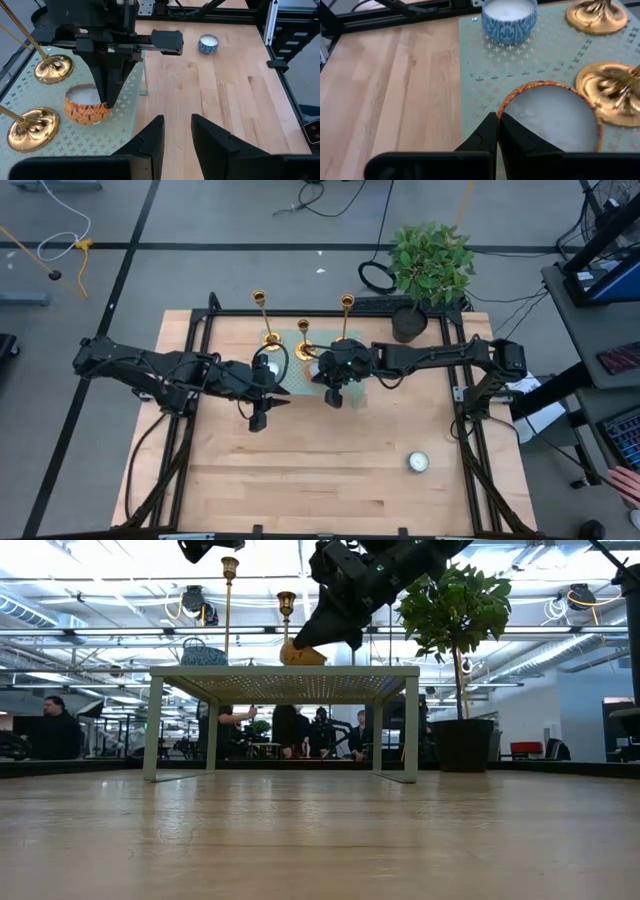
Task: Pick & Place candle stick holders
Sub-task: Put the orange scented candle on top of the shelf
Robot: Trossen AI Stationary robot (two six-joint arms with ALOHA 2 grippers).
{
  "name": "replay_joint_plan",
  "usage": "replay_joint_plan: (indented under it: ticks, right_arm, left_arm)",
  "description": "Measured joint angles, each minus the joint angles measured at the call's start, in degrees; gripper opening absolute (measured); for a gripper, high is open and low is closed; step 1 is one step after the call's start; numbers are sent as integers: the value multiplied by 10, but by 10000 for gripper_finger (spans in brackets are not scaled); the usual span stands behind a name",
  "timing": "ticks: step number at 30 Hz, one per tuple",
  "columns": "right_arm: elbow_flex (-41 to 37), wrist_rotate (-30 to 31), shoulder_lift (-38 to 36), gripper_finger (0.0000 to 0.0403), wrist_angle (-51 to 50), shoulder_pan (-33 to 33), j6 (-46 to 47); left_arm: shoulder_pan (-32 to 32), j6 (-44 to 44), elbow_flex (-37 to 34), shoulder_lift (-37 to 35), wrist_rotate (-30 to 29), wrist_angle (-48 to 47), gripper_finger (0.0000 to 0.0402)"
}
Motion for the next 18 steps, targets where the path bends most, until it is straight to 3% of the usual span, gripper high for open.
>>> replay_joint_plan:
  ticks: [18]
  right_arm:
    - [0, 0, 0, 4, -1, 0, -11]
  left_arm:
    - [0, -1, 0, 0, 0, 0, 104]
